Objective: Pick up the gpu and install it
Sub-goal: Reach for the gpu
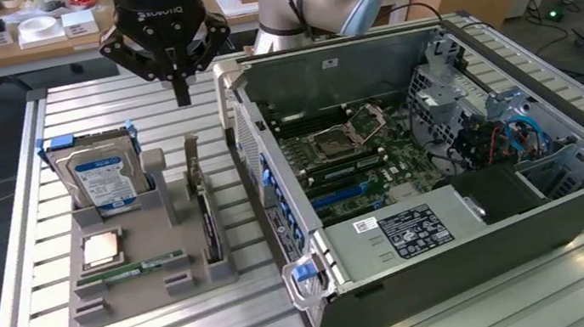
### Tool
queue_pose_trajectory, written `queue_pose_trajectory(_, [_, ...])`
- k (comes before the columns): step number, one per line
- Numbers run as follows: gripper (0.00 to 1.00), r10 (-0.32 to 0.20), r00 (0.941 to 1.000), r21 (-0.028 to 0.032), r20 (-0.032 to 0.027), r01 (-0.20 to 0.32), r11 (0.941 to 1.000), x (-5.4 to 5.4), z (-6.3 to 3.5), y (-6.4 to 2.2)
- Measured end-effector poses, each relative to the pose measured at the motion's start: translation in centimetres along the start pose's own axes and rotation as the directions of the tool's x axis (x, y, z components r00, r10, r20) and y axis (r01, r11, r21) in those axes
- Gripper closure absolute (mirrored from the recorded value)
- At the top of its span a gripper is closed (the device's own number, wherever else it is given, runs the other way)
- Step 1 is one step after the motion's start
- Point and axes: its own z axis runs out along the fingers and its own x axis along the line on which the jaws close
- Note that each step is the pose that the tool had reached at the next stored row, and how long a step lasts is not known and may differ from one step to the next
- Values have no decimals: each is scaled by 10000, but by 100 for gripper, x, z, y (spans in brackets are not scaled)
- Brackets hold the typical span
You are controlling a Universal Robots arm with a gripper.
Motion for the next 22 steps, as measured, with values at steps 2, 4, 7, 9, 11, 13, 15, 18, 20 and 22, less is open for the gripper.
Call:
queue_pose_trajectory(2, [89,0,10000,0,0,0,10000,2,0,0])
queue_pose_trajectory(4, [89,1,10000,0,0,-1,10000,8,0,-1])
queue_pose_trajectory(7, [89,1,10000,0,0,-1,10000,17,-1,-1])
queue_pose_trajectory(9, [89,1,10000,1,0,-1,10000,23,-1,-2])
queue_pose_trajectory(11, [89,1,10000,0,0,-1,10000,29,-1,-2])
queue_pose_trajectory(13, [89,3,10000,1,-1,-3,10000,40,-1,-3])
queue_pose_trajectory(15, [89,7,10000,1,0,-7,10000,72,-2,-5])
queue_pose_trajectory(18, [89,21,10000,0,1,-21,10000,127,-2,-8])
queue_pose_trajectory(20, [89,23,10000,1,1,-23,10000,139,-3,-9])
queue_pose_trajectory(22, [89,22,10000,1,1,-22,10000,139,-3,-9])
